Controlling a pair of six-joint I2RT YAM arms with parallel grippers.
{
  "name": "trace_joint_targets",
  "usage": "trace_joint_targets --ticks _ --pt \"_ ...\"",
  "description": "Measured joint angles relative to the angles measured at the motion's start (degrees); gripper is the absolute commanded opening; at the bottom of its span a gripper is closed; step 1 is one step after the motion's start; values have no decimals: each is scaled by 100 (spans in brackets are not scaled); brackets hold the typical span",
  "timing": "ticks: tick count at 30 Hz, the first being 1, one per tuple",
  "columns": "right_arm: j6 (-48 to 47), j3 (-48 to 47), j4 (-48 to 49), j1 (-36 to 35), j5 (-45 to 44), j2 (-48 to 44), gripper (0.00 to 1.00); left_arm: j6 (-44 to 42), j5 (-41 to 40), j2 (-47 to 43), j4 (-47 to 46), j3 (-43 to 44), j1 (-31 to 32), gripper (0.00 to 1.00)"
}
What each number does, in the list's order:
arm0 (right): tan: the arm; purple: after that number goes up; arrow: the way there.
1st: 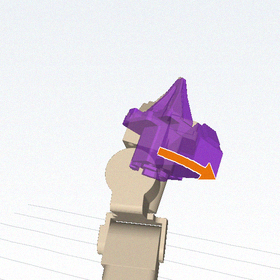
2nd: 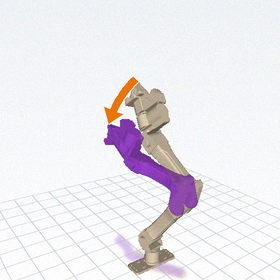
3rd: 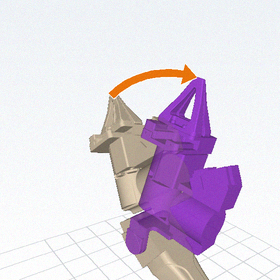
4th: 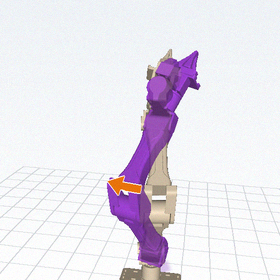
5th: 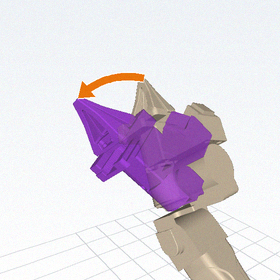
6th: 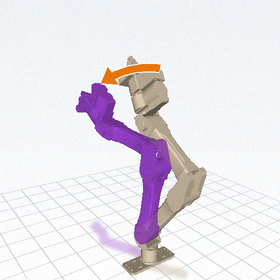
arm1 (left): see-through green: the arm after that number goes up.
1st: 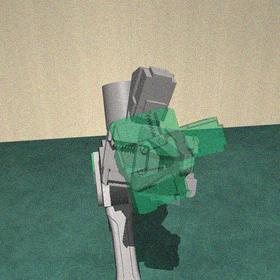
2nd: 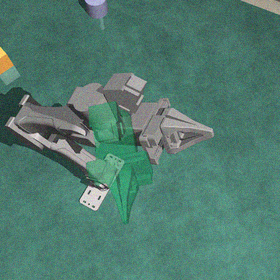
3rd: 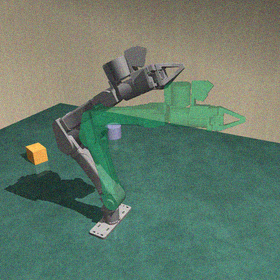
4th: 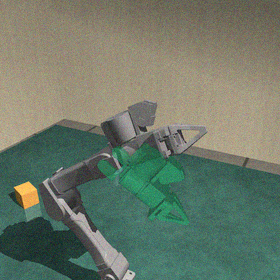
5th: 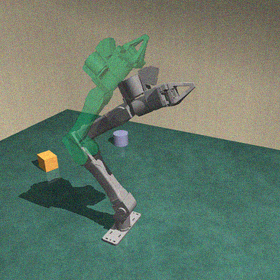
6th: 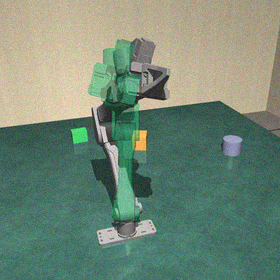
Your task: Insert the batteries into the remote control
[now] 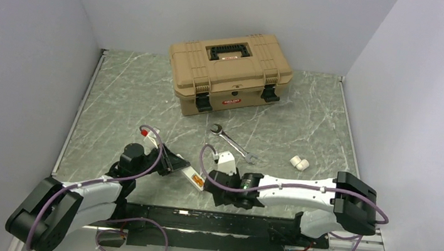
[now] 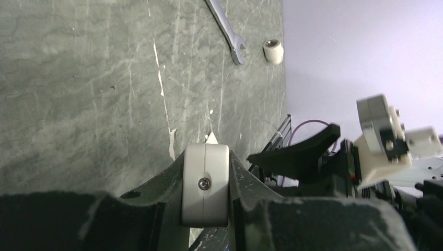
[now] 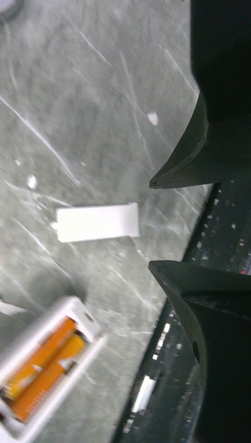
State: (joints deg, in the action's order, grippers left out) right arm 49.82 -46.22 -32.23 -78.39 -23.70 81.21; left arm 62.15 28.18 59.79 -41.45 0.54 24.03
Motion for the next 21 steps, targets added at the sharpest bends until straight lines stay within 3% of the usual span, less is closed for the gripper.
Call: trace_joint_targets --ticks 5,11,12,13,21 --pt "-402 46 297 597 114 0 54 -24 -9 -243 146 0 0 0" --pt "-669 68 610 710 356 199 49 -68 -61 -393 339 0 0 0" --pt "-684 96 671 710 409 197 49 -87 -66 -393 345 0 0 9" --pt "-693 131 684 710 470 188 48 -98 -68 -393 352 0 0 1" --pt "-671 330 831 704 562 426 47 -101 -68 -356 356 0 0 0"
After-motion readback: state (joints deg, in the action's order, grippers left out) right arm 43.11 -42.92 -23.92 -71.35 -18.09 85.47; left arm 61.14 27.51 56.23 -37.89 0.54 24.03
